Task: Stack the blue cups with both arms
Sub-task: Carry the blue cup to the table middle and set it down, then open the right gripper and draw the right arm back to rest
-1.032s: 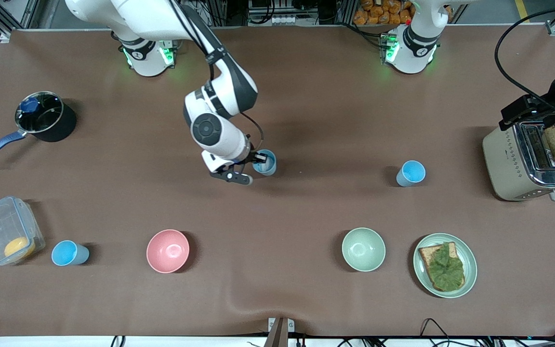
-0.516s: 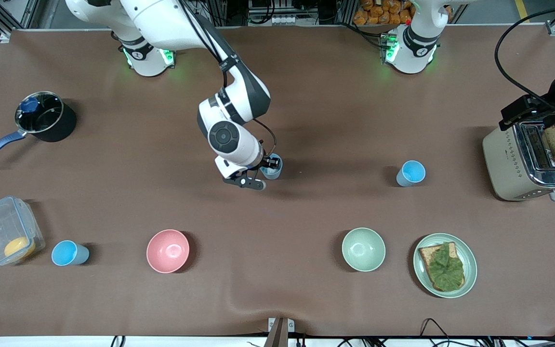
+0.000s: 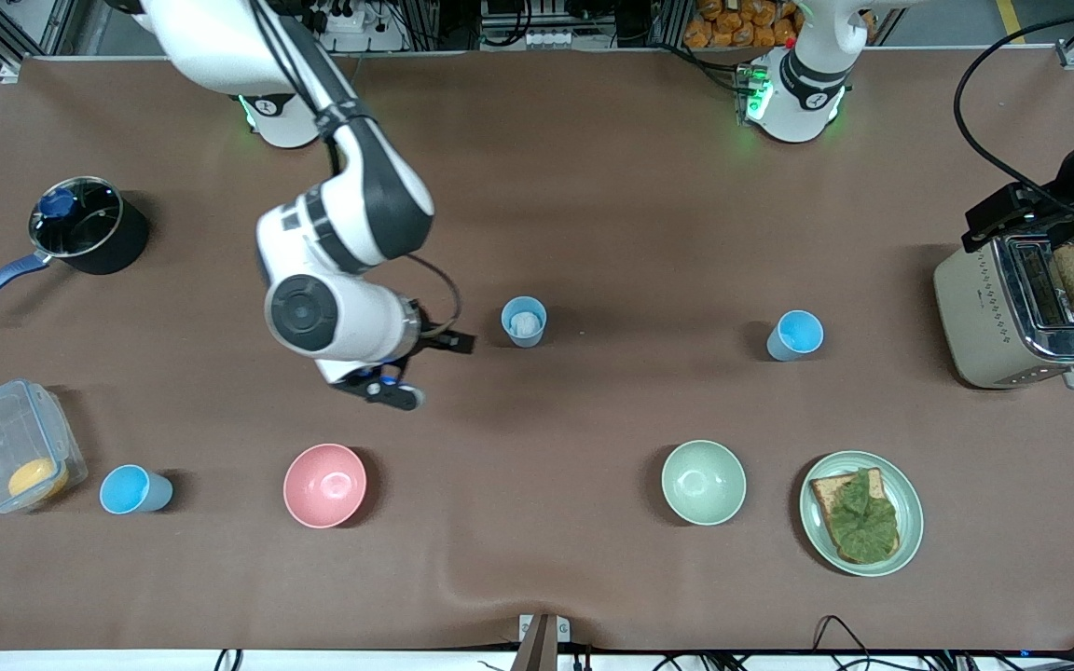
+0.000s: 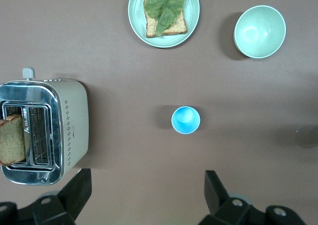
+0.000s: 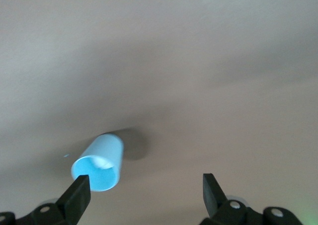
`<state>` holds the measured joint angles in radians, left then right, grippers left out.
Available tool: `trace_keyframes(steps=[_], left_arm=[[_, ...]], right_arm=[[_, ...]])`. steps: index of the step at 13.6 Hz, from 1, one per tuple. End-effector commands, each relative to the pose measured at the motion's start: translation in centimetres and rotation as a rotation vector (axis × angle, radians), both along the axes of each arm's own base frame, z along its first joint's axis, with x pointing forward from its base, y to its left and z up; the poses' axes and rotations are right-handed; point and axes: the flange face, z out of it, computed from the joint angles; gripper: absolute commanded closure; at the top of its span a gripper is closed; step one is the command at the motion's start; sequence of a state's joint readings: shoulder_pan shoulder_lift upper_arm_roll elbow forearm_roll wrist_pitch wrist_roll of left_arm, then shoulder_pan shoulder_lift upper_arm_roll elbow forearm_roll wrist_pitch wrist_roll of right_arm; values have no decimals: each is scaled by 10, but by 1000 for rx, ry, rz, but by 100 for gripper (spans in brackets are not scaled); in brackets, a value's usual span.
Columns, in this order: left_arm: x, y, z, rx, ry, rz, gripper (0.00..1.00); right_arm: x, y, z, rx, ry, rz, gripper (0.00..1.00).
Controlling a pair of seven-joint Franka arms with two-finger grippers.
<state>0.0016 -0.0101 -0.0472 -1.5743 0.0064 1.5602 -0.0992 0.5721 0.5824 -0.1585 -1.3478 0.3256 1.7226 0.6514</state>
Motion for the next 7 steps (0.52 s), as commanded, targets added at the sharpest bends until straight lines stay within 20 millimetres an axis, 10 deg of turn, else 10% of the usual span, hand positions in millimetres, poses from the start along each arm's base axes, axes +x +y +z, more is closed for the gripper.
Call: trace_keyframes(steps=[1, 7], left_arm=[[-2, -3, 5, 8, 2, 8, 0], [-2, -5, 5, 8, 0, 3, 0]], right_arm=[[11, -40, 38, -20, -41, -14, 0], [19, -206, 96, -105, -44, 105, 0]])
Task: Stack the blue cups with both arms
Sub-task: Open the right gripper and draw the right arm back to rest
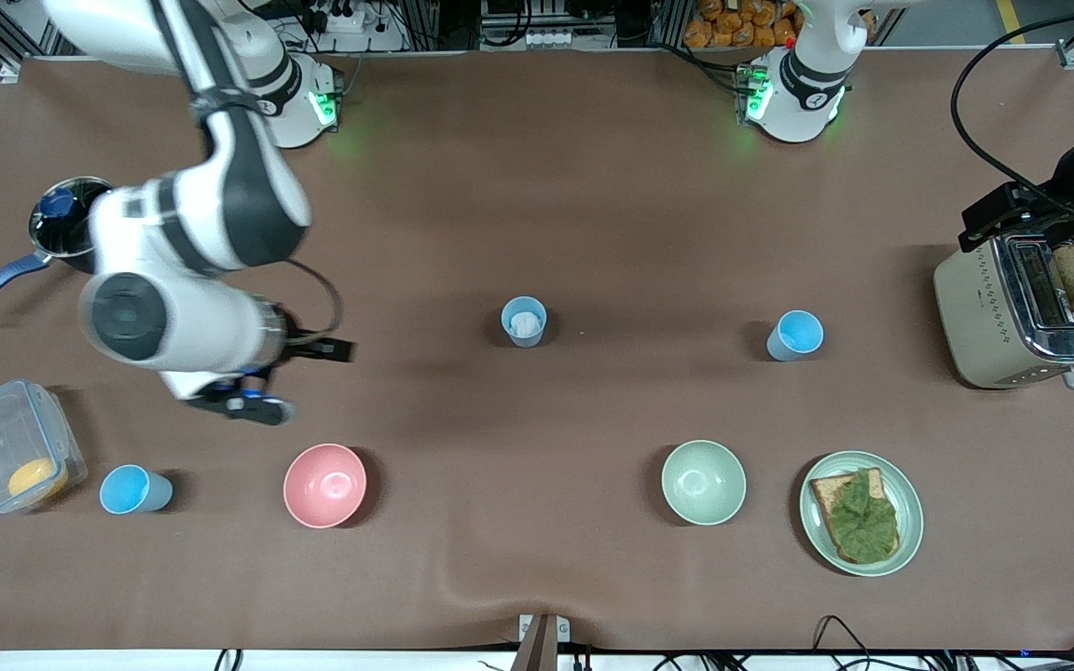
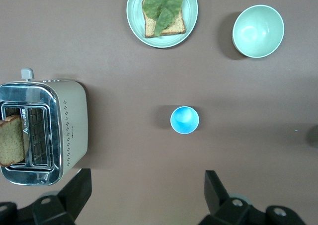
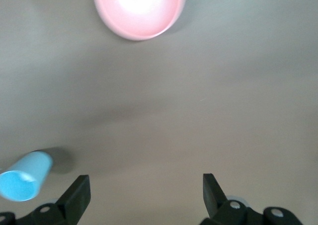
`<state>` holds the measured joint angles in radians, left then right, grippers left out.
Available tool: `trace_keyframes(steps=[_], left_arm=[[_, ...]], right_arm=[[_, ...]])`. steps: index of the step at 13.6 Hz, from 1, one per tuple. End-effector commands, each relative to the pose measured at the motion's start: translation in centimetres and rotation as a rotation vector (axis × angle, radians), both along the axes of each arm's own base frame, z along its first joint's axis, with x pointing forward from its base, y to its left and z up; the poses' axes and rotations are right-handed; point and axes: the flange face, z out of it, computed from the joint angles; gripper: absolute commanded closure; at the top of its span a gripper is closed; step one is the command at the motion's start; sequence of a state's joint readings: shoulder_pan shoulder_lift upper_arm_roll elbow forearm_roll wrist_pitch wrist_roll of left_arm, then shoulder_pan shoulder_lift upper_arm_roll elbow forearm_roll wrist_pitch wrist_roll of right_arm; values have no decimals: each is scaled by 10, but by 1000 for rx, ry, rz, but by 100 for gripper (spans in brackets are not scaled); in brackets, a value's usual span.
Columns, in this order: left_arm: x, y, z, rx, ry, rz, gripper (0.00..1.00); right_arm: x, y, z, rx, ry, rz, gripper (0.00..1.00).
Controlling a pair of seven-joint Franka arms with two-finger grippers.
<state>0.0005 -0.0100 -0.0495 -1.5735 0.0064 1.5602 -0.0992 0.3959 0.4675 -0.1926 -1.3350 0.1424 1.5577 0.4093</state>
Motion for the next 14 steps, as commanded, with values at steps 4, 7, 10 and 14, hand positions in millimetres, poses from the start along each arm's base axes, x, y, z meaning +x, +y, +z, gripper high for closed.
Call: trace_keyframes(steps=[4, 7, 10, 14], left_arm=[[-2, -2, 5, 8, 1, 10, 0], [-2, -3, 4, 8, 2, 7, 0], [-2, -2, 4, 8, 2, 10, 0], [-1, -3, 4, 8, 1, 7, 0]], right_arm=[[-45, -173, 78, 90, -155, 75, 0], [-70, -212, 116, 76, -165, 147, 0], [-85, -219, 127, 84, -132, 134, 0], [-85, -208, 134, -9, -138, 177, 0]])
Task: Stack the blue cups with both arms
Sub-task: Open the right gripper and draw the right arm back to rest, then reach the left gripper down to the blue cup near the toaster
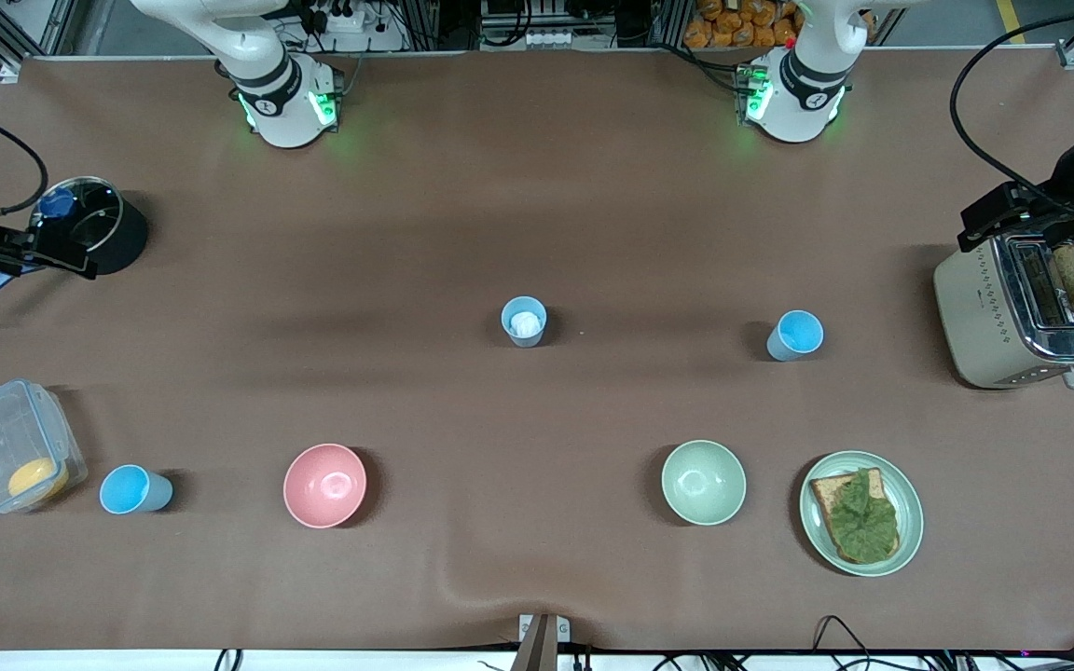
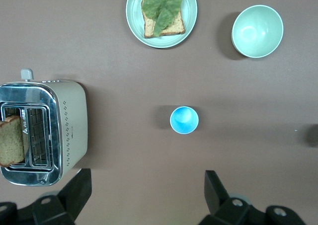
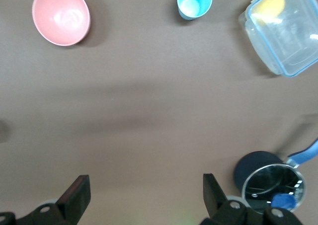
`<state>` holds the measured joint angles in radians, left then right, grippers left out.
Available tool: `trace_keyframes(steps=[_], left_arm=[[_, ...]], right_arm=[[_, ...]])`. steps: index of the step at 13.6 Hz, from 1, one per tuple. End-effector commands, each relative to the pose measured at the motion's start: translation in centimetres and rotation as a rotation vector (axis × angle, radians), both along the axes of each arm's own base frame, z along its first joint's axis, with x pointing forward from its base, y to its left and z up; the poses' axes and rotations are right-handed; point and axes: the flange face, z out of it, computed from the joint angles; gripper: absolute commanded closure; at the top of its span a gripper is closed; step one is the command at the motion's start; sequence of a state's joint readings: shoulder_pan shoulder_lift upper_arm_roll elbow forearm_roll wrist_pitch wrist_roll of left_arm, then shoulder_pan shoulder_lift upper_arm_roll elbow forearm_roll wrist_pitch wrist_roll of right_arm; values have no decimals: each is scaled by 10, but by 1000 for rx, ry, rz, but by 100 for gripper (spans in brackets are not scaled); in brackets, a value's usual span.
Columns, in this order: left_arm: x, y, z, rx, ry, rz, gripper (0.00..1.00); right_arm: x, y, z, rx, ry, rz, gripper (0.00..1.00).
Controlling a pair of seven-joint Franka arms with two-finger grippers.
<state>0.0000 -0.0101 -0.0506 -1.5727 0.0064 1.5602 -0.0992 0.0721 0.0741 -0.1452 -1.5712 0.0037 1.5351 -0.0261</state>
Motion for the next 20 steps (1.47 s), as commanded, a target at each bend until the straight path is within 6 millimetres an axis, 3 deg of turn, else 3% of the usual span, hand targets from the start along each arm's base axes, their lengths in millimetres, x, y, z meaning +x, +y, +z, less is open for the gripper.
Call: trace_keyframes(steps=[1, 4, 6, 10, 11, 14, 16, 17, 19, 20], left_arm=[[-1, -2, 3, 8, 2, 1, 0], [3, -6, 2, 15, -14, -13, 0], [13, -14, -18, 10, 21, -4, 0], [10, -73, -14, -4, 16, 135, 0], [14, -73, -20, -19, 26, 268, 0], [15, -71, -23, -23, 32, 272, 0], [21, -48, -24, -29, 22, 271, 0], [28, -37, -24, -24, -23, 210, 0], [32, -31, -26, 87, -72, -75, 0], [27, -47, -24, 100, -70, -111, 0]], right_arm=[[-8, 5, 1, -32, -5, 16, 0], [-6, 7, 1, -33, -4, 19, 0], [-7, 6, 1, -30, -1, 17, 0], [-7, 6, 0, -29, 2, 17, 0], [-7, 7, 0, -31, 2, 19, 0], [-7, 9, 0, -31, 7, 20, 0], [-7, 8, 0, -31, 7, 19, 0], [-8, 9, 1, -31, 7, 20, 0], [-8, 9, 1, -31, 7, 22, 0], [-7, 8, 0, -31, 9, 19, 0]])
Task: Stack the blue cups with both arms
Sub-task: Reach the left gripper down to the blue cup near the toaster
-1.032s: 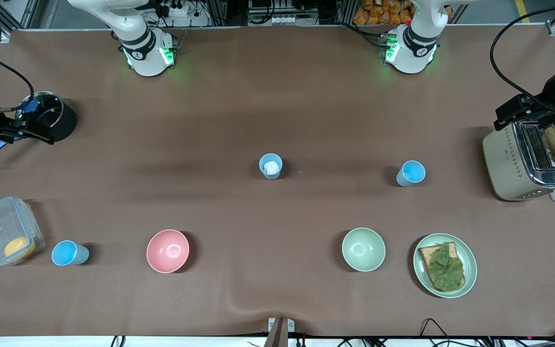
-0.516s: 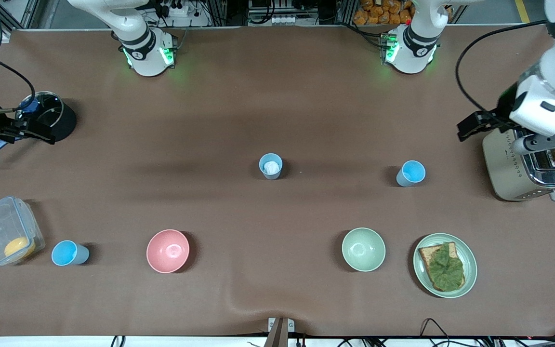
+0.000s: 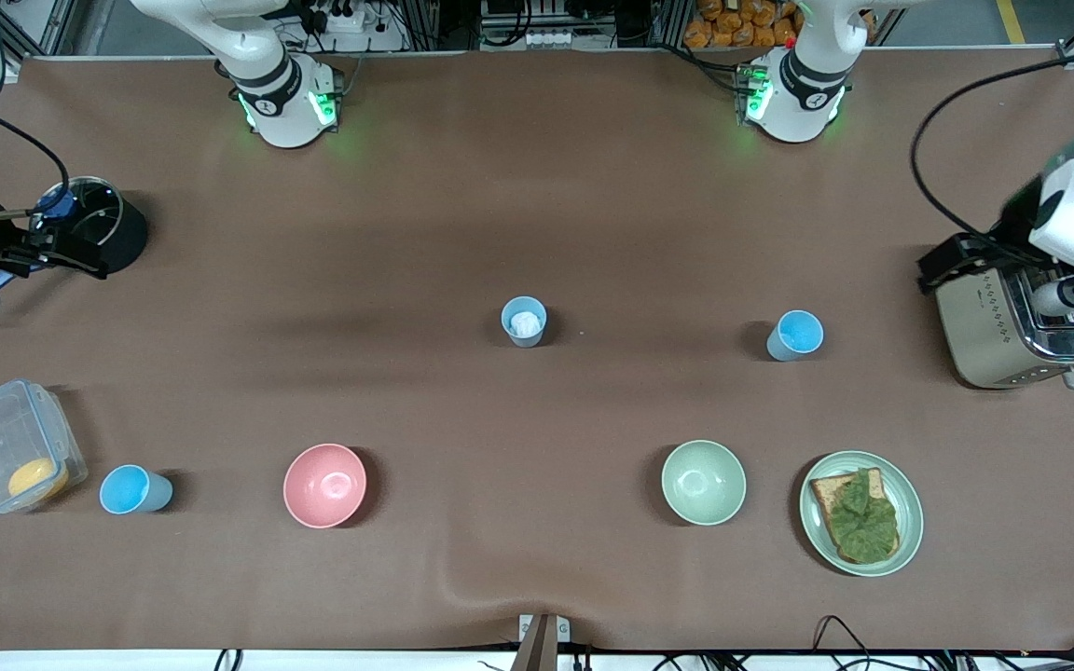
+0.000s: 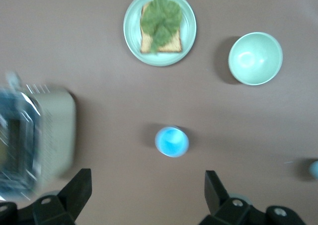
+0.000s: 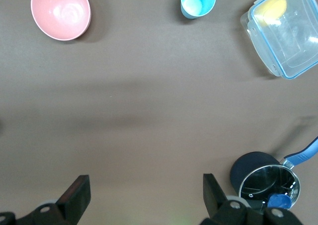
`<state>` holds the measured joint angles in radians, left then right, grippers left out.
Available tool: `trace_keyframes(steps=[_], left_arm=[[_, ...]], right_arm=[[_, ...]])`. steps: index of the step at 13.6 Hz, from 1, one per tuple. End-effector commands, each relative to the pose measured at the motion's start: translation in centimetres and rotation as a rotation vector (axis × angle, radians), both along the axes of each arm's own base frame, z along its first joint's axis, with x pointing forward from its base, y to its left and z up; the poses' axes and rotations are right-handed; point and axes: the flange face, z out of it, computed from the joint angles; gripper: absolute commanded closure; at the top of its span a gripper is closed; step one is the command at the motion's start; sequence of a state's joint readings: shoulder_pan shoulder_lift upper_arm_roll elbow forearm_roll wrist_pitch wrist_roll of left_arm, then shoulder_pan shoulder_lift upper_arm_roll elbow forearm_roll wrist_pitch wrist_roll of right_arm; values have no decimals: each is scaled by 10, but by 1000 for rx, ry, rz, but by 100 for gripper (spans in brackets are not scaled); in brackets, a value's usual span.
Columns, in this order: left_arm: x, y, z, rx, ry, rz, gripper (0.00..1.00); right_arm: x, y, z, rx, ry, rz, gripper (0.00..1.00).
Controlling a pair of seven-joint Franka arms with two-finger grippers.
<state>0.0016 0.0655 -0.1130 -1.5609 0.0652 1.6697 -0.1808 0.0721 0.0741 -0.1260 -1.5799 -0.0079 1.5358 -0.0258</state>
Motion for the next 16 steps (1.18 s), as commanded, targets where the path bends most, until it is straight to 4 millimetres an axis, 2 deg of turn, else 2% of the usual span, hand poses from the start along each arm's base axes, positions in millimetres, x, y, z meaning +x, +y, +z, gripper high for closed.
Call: trace_keyframes(steps=[1, 3, 5, 8, 10, 11, 13, 14, 16], left_arm=[[-14, -40, 5, 64, 2, -153, 0], [-17, -44, 4, 39, 19, -87, 0], [-11, -39, 2, 96, -18, -91, 0], [-2, -34, -29, 181, -55, -127, 0], [-4, -24, -28, 179, -35, -215, 0], [-3, -20, -27, 134, -29, -203, 0], [0, -4, -33, -81, -9, -95, 0], [1, 13, -37, -112, -1, -81, 0], [-1, 13, -48, -109, 21, -111, 0]], right_arm=[[-7, -1, 4, -21, 0, 1, 0], [-7, -1, 4, -21, 0, 1, 0], [-7, -1, 4, -21, 0, -1, 0], [-7, -1, 4, -21, 0, 1, 0], [-7, -1, 4, -21, 0, 1, 0], [-7, -1, 4, -21, 0, 1, 0], [-7, -1, 4, -21, 0, 1, 0], [-7, -1, 4, -21, 0, 1, 0], [-7, -1, 4, -20, 1, -1, 0]])
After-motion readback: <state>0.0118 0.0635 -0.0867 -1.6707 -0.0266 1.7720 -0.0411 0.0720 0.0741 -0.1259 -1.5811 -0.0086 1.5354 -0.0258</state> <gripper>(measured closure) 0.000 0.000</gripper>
